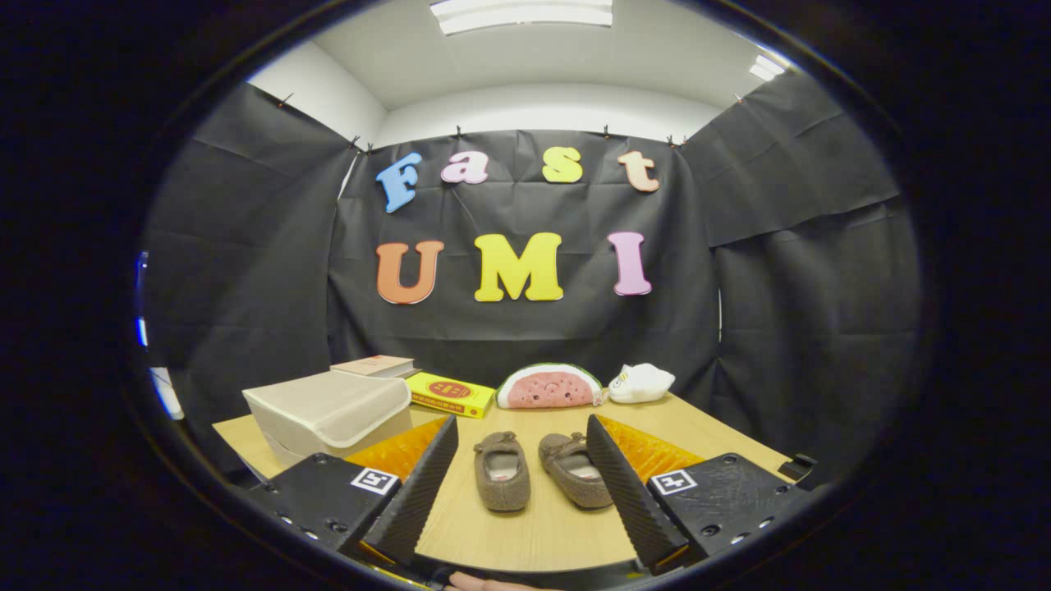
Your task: Open the storage box then place both shoes into the box .Put the left shoe in first, then the right shoe, with the right side of both shoes facing outward in a uniform manner.
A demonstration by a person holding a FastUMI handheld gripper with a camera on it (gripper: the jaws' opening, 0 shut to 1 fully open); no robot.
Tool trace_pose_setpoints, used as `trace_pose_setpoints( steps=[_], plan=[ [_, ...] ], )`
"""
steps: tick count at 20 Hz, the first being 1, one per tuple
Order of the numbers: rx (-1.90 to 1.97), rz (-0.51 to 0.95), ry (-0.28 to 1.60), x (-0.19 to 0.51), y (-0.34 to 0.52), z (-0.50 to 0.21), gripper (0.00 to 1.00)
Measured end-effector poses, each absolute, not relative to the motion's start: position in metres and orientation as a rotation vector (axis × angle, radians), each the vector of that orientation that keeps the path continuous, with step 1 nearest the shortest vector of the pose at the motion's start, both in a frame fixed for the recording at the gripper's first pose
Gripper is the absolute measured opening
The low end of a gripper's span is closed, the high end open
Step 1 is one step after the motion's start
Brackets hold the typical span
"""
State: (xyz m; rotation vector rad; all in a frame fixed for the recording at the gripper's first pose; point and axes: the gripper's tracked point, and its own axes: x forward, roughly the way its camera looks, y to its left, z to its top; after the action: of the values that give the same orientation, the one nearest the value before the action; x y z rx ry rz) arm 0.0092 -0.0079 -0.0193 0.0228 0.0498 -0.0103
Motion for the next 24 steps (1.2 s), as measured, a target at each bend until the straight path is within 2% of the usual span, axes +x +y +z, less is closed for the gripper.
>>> trace_pose_setpoints(
  steps=[8, 11, 15, 19, 24],
  plan=[
    [0.046, 0.006, 0.025, 0.03, 0.0, -0.019, 0.95],
    [0.102, 0.056, 0.054, 0.052, 0.017, -0.029, 0.95],
    [0.187, 0.204, 0.135, 0.088, 0.063, -0.047, 0.95],
    [0.407, 0.429, 0.263, 0.124, 0.128, -0.056, 0.95],
    [0.546, 0.562, 0.48, 0.164, 0.177, -0.088, 0.95]
  ],
)
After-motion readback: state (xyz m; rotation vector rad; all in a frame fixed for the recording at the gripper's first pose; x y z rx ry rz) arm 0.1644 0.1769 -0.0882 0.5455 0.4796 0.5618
